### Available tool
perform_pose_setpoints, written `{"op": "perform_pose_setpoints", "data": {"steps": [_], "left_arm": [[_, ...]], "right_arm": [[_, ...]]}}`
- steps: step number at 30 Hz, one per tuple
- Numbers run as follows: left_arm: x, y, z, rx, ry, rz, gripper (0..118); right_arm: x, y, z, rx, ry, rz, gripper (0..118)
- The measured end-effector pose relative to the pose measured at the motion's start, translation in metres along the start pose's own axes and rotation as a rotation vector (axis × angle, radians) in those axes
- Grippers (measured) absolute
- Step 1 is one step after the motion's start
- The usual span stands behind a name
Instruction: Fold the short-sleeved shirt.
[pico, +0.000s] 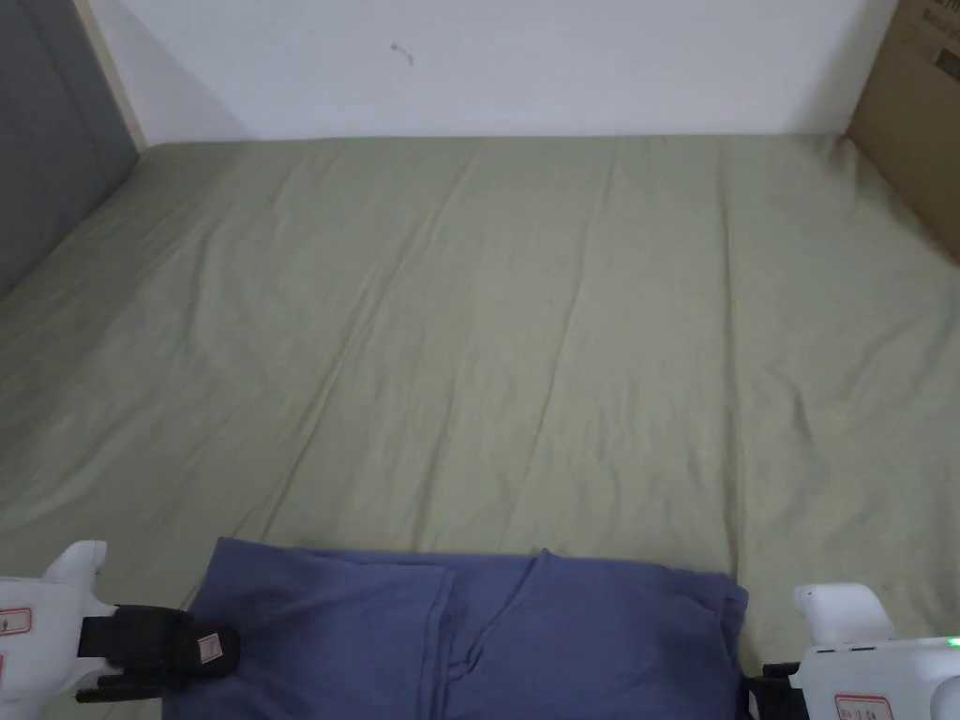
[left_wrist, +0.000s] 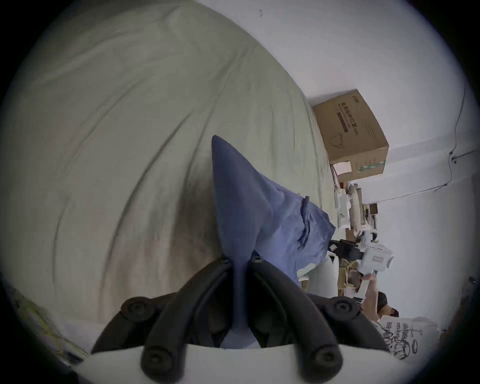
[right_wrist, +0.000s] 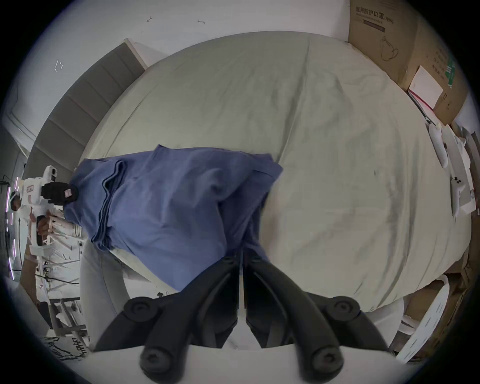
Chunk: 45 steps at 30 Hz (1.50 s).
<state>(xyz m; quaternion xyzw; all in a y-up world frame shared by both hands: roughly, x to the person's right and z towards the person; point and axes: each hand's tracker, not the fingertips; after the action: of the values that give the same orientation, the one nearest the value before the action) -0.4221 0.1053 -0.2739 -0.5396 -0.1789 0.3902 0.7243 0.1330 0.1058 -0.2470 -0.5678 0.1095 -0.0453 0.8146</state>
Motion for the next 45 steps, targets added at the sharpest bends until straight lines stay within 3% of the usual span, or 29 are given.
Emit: {"op": "perform_pose_setpoints", "data": {"steps": [4, 6, 7, 12, 17, 22, 23, 24, 25, 26, 27, 30, 31, 32, 34, 35, 38, 41, 45], "left_arm": [[0.052, -0.006, -0.006, 0.012, 0.114, -0.016, 6], [0.087, -0.013, -0.009, 0.019, 0.099, -0.039, 6], [0.101, -0.012, -0.008, 0.019, 0.184, -0.211, 6], [0.19, -0.045, -0.043, 0.028, 0.157, -0.408, 6], [0.241, -0.061, -0.13, -0.085, 0.091, -0.533, 6], [0.262, -0.08, -0.221, -0.222, 0.183, -0.592, 12], [0.261, -0.081, -0.233, -0.25, 0.173, -0.587, 20], [0.263, -0.084, -0.244, -0.254, 0.12, -0.541, 41], [0.262, -0.082, -0.249, -0.271, 0.1, -0.524, 83], [0.261, -0.083, -0.248, -0.28, 0.083, -0.464, 103], [0.26, -0.08, -0.243, -0.259, 0.046, -0.438, 108], [0.253, -0.07, -0.222, -0.241, 0.016, -0.413, 103], [0.249, -0.066, -0.214, -0.215, 0.032, -0.406, 95], [0.246, -0.063, -0.203, -0.173, 0.061, -0.405, 78], [0.233, -0.058, -0.194, -0.104, 0.137, -0.416, 19], [0.226, -0.057, -0.193, -0.083, 0.192, -0.414, 9], [0.211, -0.061, -0.202, -0.079, 0.294, -0.431, 9], [0.206, -0.075, -0.228, -0.152, 0.194, -0.398, 8], [0.222, -0.105, -0.269, -0.247, 0.139, -0.466, 7]], "right_arm": [[0.009, -0.002, 0.002, 0.007, -0.005, -0.014, 3], [0.017, -0.003, 0.006, 0.019, -0.003, -0.03, 3], [0.019, -0.004, 0.008, 0.027, -0.006, -0.037, 3], [0.038, -0.01, 0.018, 0.054, -0.001, -0.09, 3], [0.057, -0.022, 0.03, 0.069, -0.016, -0.128, 3], [0.081, -0.04, 0.038, 0.078, -0.026, -0.214, 3], [0.085, -0.043, 0.039, 0.072, -0.029, -0.237, 3], [0.09, -0.047, 0.04, 0.069, -0.033, -0.252, 3], [0.093, -0.05, 0.041, 0.068, -0.039, -0.26, 3], [0.099, -0.053, 0.041, 0.066, -0.048, -0.268, 3], [0.101, -0.056, 0.043, 0.066, -0.061, -0.274, 3], [0.106, -0.06, 0.048, 0.089, -0.069, -0.272, 3], [0.108, -0.061, 0.048, 0.095, -0.068, -0.274, 3], [0.109, -0.061, 0.048, 0.102, -0.066, -0.276, 3], [0.11, -0.059, 0.045, 0.104, -0.073, -0.286, 3], [0.11, -0.058, 0.044, 0.107, -0.076, -0.285, 3], [0.108, -0.055, 0.041, 0.112, -0.071, -0.273, 3], [0.107, -0.052, 0.037, 0.118, -0.05, -0.264, 3], [0.107, -0.052, 0.035, 0.116, -0.049, -0.268, 3]]}}
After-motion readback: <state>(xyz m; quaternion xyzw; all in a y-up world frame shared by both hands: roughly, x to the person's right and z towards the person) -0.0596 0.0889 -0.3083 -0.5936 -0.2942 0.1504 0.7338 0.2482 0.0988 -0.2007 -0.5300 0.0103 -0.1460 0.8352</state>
